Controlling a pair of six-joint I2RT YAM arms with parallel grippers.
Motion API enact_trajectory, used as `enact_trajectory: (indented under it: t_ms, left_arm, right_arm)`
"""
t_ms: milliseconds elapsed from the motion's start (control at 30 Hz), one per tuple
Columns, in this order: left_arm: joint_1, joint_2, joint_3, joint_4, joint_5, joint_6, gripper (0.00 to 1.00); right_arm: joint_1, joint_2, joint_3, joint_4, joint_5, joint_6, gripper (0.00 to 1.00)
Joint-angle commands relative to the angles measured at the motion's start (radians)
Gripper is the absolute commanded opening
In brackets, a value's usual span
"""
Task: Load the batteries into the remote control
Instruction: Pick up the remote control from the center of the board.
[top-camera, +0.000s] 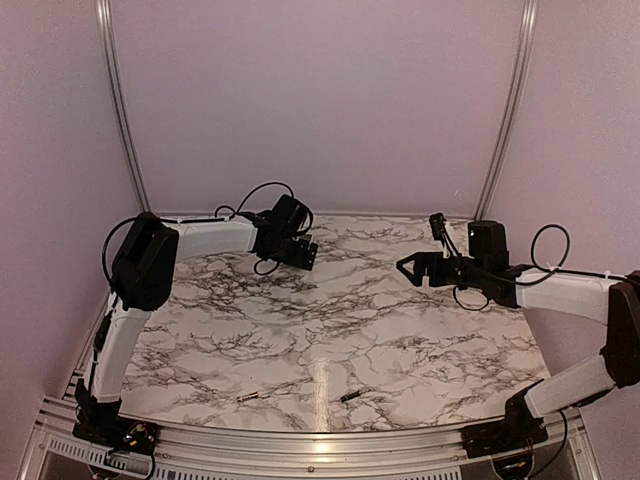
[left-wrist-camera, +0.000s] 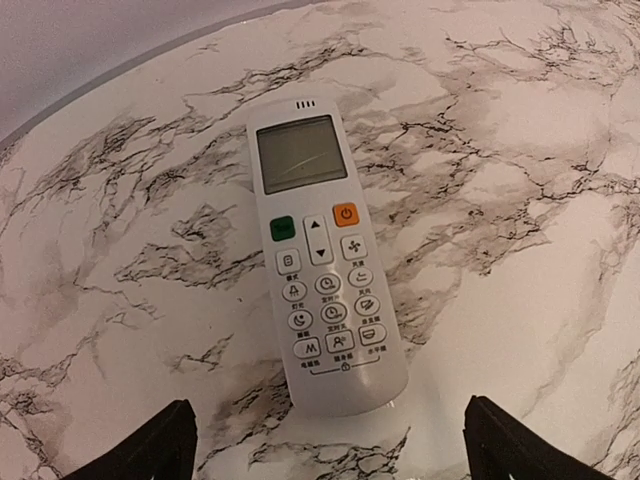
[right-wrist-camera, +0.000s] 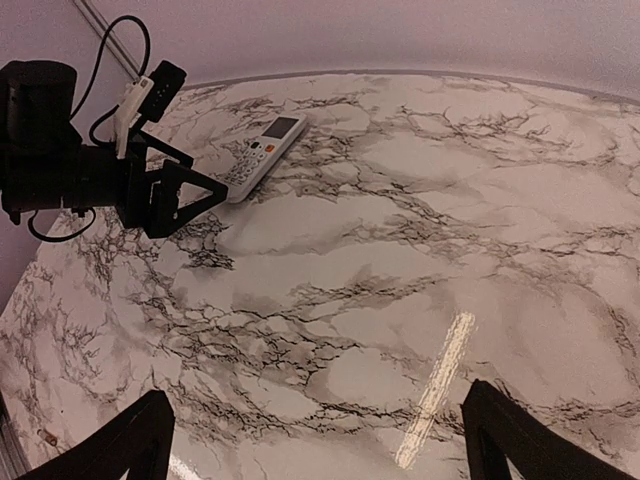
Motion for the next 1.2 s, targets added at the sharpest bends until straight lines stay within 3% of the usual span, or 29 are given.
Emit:
enact_trajectory:
  t_ms: [0,533,1000,1167]
  left_arm:
    - [0.002,0.057,0.066,-0.034,-0.027,-0.010,0.95]
    - [0.014,0.230,0.311,-0.131,-0.046,-0.065,0.77]
    - [0.039,0.288,0.351,-0.170,-0.015,-0.094,0.63]
    - [0.039,0.279,0.340,-0.177,-0.034,-0.084,0.52]
  right_arm:
    - [-0.008,-0.007,-0.002,0.017,0.012,0.006,0.99]
    - [-0.011,0.003,-0.006,0.015,0.020,0.000,0.99]
    - [-0.014,0.023,0.001,0.020,0.024,0.002,0.99]
    - [-0.015,0.027,0.002,0.019,0.025,0.002,0.99]
